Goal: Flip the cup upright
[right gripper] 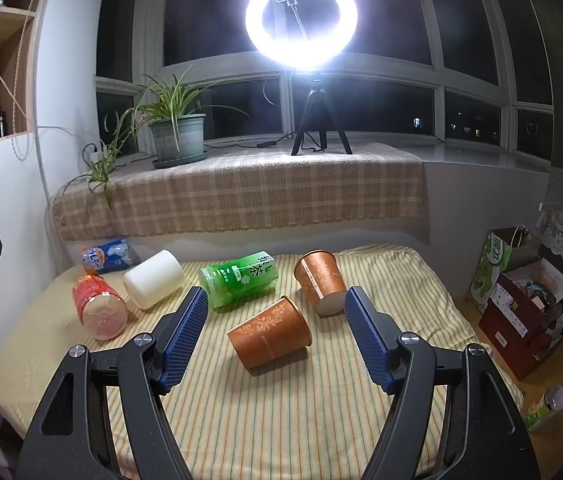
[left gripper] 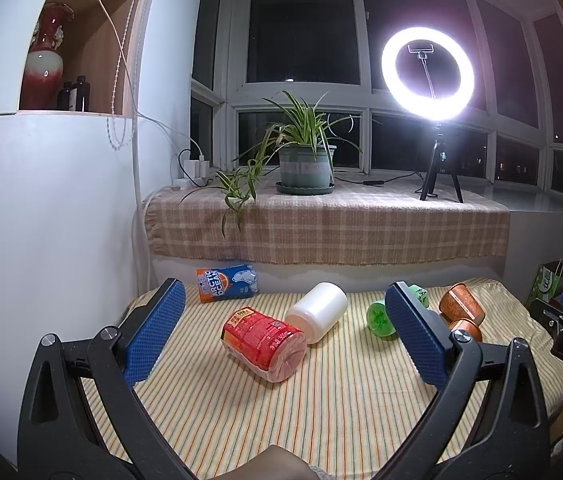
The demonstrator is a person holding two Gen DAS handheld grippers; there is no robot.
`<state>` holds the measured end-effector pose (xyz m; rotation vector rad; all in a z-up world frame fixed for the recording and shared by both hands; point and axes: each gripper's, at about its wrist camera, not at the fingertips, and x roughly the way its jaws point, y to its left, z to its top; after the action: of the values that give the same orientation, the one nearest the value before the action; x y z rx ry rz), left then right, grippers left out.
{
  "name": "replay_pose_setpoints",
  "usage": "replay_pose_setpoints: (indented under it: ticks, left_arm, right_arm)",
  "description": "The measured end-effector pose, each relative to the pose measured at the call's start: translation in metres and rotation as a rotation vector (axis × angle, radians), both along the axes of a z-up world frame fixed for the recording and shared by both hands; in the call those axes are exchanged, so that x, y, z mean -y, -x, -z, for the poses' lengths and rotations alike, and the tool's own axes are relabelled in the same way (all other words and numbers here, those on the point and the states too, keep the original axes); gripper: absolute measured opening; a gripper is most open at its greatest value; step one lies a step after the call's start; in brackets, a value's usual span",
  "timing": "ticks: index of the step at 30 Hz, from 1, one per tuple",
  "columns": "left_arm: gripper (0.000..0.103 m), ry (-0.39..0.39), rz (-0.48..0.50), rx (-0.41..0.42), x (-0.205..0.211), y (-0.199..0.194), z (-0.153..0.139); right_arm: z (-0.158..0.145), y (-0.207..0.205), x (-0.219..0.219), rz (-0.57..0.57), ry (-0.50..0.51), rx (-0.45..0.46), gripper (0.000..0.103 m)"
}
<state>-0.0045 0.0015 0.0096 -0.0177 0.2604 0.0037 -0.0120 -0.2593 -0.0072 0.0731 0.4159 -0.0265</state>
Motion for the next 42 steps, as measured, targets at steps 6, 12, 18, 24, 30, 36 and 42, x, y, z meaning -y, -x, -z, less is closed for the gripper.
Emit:
replay_pose_setpoints:
  ticks: [6,12,18,24,30,36,42]
  left_arm:
    - [0.102,0.001,0.000,0.001,-0.0001,0.0002,-0.0025]
    - [0.102,0.000,-0.001,0.002,0.0007,0.0004,-0.0026]
    - [0.102,0.000,-0.001,0.004,0.0010,0.0008,-0.0021]
    - [0.102,0.001,-0.001,0.005,0.0008,0.0012,-0.0016]
    - [0.102,0.002,-0.001,0.006,0.0010,0.0015,-0.0032]
    - [0.102,-0.004,0.004,0.005,0.0029,0.0022,-0.0059]
    - [0.102,-0.002,0.007,0.004,0.0051,0.0027,-0.0082]
  right_arm:
    - [-0.0018,0.0000,0.0001,0.001,0.001,-0.001,0.071]
    - [-0.0012,0.0007,0.0002,0.003,0.002,0.002,0.071]
    - [-0.0031,0.0031,0.0017,0.009,-0.004,0.008,0.074]
    - [-0.0030,0.0032,0.0019,0.010,-0.003,0.008,0.074]
    - [-0.0038,0.0042,0.0021,0.011,-0.001,0.016,0.080]
    - [-0.0038,0.0042,0.0010,0.016,0.003,0.016,0.080]
    - [-0.0041,0.0030,0.0032,0.025,0.001,0.013,0.080]
